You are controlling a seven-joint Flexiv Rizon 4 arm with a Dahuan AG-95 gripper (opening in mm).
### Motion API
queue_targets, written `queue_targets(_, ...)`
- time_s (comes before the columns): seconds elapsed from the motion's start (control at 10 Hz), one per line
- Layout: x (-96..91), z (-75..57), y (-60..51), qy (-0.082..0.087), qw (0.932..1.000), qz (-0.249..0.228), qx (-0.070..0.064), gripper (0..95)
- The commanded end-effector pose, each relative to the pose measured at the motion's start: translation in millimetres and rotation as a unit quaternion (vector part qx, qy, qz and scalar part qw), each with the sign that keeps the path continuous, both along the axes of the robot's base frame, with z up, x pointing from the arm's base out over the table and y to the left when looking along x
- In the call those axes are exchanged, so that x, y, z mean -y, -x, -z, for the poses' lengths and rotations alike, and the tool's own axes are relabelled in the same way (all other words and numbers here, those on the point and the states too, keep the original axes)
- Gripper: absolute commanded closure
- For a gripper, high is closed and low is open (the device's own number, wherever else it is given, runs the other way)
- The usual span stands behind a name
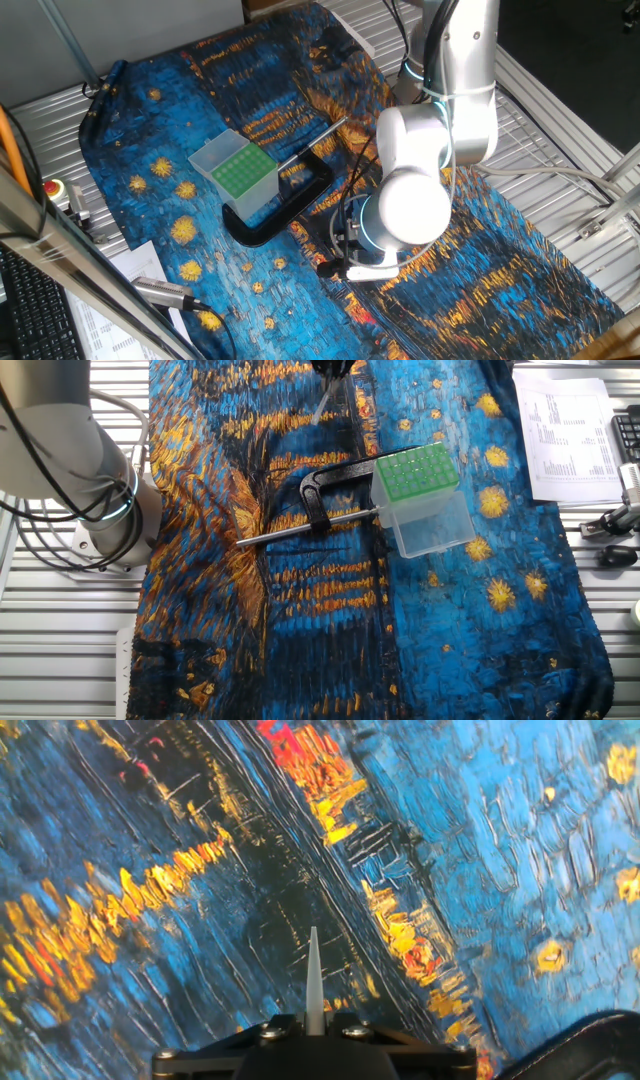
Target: Insert a large pipette tip into the holder for large pipette tips
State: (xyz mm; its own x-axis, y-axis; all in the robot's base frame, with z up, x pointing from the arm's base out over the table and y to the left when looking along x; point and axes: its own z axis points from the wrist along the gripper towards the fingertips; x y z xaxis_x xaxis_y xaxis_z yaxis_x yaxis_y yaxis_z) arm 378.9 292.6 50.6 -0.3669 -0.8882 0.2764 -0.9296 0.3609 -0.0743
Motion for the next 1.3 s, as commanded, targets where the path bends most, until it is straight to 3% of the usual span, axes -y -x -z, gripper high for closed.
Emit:
queue_targets(0.1, -1.1, 0.3, -1.2, -0.010, 0.9999, -0.004, -0.007, 95.0)
queue_targets(0.2, -4.3, -0.1, -4.0, -0.016, 0.9998, 0.001, -0.006, 76.0)
queue_targets(0.6, -18.7, -0.7, -12.0, -0.019, 0.9998, 0.004, -0.003, 76.0)
queue_targets(0.7, -11.4, -1.4, -11.4, -0.017, 0.9997, -0.017, -0.008, 76.0)
queue_targets(0.9, 20.2, 0.5, -8.4, -0.042, 0.9978, -0.052, -0.006, 76.0)
queue_targets(1.0, 25.5, 0.7, -8.5, -0.047, 0.9972, -0.057, -0.007, 76.0)
queue_targets(1.1, 39.6, 0.4, -7.7, -0.053, 0.9942, -0.088, -0.031, 76.0)
queue_targets(1.3, 42.1, 4.9, -3.4, -0.062, 0.9921, -0.097, -0.049, 76.0)
